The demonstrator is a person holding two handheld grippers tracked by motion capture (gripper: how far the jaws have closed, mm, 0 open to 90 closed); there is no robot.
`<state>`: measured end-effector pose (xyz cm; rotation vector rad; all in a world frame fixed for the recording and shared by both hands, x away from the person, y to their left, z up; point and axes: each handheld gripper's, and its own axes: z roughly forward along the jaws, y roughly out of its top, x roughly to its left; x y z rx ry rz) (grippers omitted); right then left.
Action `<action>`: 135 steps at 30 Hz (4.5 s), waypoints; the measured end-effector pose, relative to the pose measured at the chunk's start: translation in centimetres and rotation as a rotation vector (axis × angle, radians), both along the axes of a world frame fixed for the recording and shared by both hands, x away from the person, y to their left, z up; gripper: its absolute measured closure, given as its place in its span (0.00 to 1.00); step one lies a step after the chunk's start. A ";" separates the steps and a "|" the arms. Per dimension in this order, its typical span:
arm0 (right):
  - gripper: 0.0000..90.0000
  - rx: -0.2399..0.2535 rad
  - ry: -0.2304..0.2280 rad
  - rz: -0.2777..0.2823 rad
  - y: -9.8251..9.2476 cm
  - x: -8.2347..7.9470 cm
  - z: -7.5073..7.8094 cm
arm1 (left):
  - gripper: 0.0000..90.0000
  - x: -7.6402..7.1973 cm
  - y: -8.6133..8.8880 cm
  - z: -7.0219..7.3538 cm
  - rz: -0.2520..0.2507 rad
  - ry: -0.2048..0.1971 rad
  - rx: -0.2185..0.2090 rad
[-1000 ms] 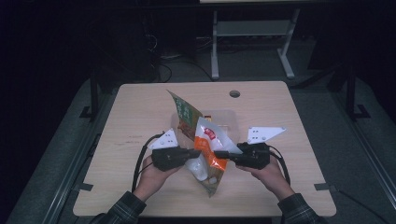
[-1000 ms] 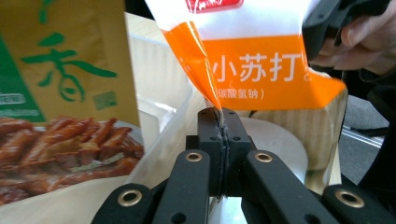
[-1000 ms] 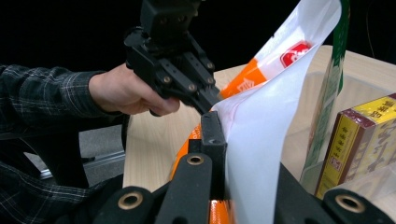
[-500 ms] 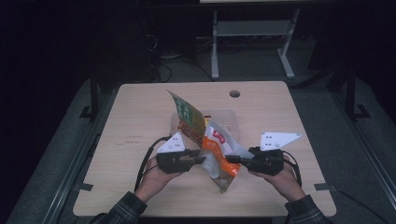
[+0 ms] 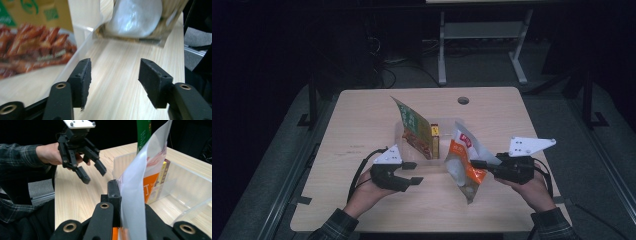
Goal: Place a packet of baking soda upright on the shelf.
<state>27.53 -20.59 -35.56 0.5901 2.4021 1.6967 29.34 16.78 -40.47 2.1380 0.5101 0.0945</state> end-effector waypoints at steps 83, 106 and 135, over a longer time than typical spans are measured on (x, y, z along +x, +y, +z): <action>1.00 -0.085 0.025 -0.149 2.6 12.3 0.6 | 0.21 -0.2 8.8 -3.5 0.138 0.084 0.085; 1.00 -0.104 0.041 -0.158 2.6 12.5 -0.3 | 0.21 -0.2 8.7 -3.7 0.130 0.090 0.094; 0.25 -0.099 0.085 -0.275 0.5 10.6 -0.4 | 0.20 0.2 8.8 -3.3 0.134 0.086 0.095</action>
